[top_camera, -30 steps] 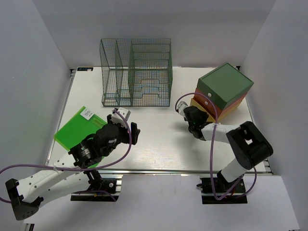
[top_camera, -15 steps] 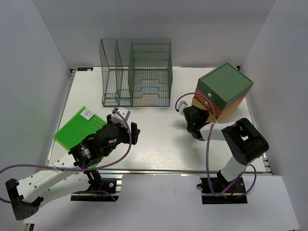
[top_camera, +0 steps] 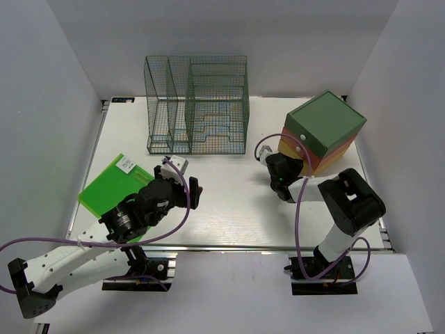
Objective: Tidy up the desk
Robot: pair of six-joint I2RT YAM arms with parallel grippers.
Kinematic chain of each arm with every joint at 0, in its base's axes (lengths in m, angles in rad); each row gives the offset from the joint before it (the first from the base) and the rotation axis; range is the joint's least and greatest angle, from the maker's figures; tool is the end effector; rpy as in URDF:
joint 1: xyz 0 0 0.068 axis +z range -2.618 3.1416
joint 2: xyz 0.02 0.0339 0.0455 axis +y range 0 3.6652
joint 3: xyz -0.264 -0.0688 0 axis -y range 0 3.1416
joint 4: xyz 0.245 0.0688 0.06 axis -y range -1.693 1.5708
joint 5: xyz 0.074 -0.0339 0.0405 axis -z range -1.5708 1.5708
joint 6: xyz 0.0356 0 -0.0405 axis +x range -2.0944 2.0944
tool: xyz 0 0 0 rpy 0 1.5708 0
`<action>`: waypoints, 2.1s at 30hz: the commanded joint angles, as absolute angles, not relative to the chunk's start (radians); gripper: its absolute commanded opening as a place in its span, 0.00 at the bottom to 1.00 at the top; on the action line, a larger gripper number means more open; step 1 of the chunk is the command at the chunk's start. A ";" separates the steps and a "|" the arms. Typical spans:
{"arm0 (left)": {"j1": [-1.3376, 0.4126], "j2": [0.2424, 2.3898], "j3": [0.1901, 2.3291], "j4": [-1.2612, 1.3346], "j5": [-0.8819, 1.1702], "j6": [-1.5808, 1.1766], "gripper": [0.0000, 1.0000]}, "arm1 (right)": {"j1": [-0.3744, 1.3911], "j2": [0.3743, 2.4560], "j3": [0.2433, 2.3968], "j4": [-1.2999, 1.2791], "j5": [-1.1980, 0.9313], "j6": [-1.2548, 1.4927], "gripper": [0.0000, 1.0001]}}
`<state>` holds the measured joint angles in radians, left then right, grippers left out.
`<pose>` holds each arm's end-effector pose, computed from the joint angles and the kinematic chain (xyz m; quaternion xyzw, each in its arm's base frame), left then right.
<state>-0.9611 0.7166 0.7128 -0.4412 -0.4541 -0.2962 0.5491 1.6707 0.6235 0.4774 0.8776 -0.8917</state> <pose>0.1055 -0.1237 0.3003 0.1554 0.8181 -0.1518 0.5325 0.2721 0.1344 0.1418 -0.3707 0.7314 -0.4413 0.3645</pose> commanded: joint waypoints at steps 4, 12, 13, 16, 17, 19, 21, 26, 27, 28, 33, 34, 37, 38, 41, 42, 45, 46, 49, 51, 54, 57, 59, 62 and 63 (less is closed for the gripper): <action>-0.957 0.715 0.707 -0.443 -0.466 -0.291 0.91 | 0.520 1.684 0.614 0.535 0.920 -0.896 0.29; -0.957 0.707 0.703 -0.437 -0.465 -0.293 0.91 | 0.519 1.488 0.733 0.010 0.357 -0.582 0.30; -0.957 0.704 0.703 -0.434 -0.463 -0.291 0.91 | 0.515 1.426 0.736 -0.097 0.244 -0.577 0.31; -0.957 0.699 0.695 -0.433 -0.474 -0.294 0.91 | 0.514 1.335 0.756 -0.225 -0.105 -0.592 0.40; -0.957 0.701 0.695 -0.433 -0.479 -0.296 0.91 | 0.514 1.325 0.765 -0.241 -0.188 -0.592 0.44; -0.957 0.704 0.692 -0.437 -0.492 -0.305 0.91 | 0.509 1.298 0.797 -0.262 -0.227 -0.568 0.68; -0.957 0.712 0.689 -0.445 -0.514 -0.339 0.90 | 0.502 1.284 0.808 -0.265 -0.256 -0.536 0.86; -0.957 0.718 0.672 -0.486 -0.506 -0.494 0.88 | 0.494 1.253 0.825 -0.287 -0.367 -0.483 0.87; -0.957 0.709 0.666 -0.503 -0.511 -0.555 0.86 | 0.492 1.244 0.828 -0.269 -0.367 -0.448 0.86; -0.957 0.698 0.669 -0.526 -0.517 -0.593 0.85 | 0.489 1.240 0.828 -0.265 -0.379 -0.436 0.85; -0.957 0.545 0.715 -0.762 -0.558 -0.837 0.84 | 0.495 1.250 0.839 -0.275 -0.524 -0.390 0.80; -0.957 0.473 0.729 -0.808 -0.560 -0.883 0.83 | 0.508 1.264 0.842 -0.278 -0.578 -0.384 0.79; -0.957 0.401 0.793 -0.952 -0.610 -0.972 0.84 | 0.560 1.348 0.905 -0.331 -0.606 -0.377 0.80; -0.957 0.376 0.811 -0.989 -0.632 -0.989 0.84 | 0.574 1.370 0.951 -0.343 -0.603 -0.380 0.80; -0.971 0.367 0.865 -1.130 -0.724 -1.067 0.85 | 0.664 1.454 1.031 -0.376 -0.545 -0.371 0.80; -0.980 0.368 0.874 -1.155 -0.739 -1.084 0.85 | 0.679 1.497 1.089 -0.379 -0.532 -0.353 0.80; -0.980 0.377 0.905 -1.219 -0.775 -1.124 0.86 | 0.747 1.607 1.226 -0.393 -0.488 -0.296 0.81; -0.980 0.380 0.913 -1.283 -0.811 -1.184 0.86 | 0.761 1.638 1.261 -0.393 -0.468 -0.276 0.81; -0.980 0.374 0.923 -1.371 -0.859 -1.281 0.87 | 0.848 1.771 1.403 -0.390 -0.394 -0.207 0.84; -0.980 0.368 0.913 -1.379 -0.864 -1.293 0.88 | 0.883 1.868 1.501 -0.382 -0.352 -0.160 0.85; -0.980 0.414 0.904 -1.391 -0.887 -1.298 0.88 | 0.920 1.997 1.609 -0.376 -0.342 -0.103 0.88; -0.989 0.524 0.908 -1.317 -0.888 -1.199 0.90 | 0.934 2.132 1.809 -0.411 -0.354 -0.058 0.89; -0.989 0.610 0.925 -1.299 -0.879 -1.163 0.91 | 0.940 2.219 1.876 -0.429 -0.359 -0.049 0.89; -0.980 0.736 0.975 -1.238 -0.858 -1.063 0.93 | 0.948 2.282 1.942 -0.414 -0.348 -0.009 0.89; -0.971 0.745 0.985 -1.179 -0.851 -0.993 0.94 | 0.950 2.293 1.950 -0.397 -0.347 -0.008 0.89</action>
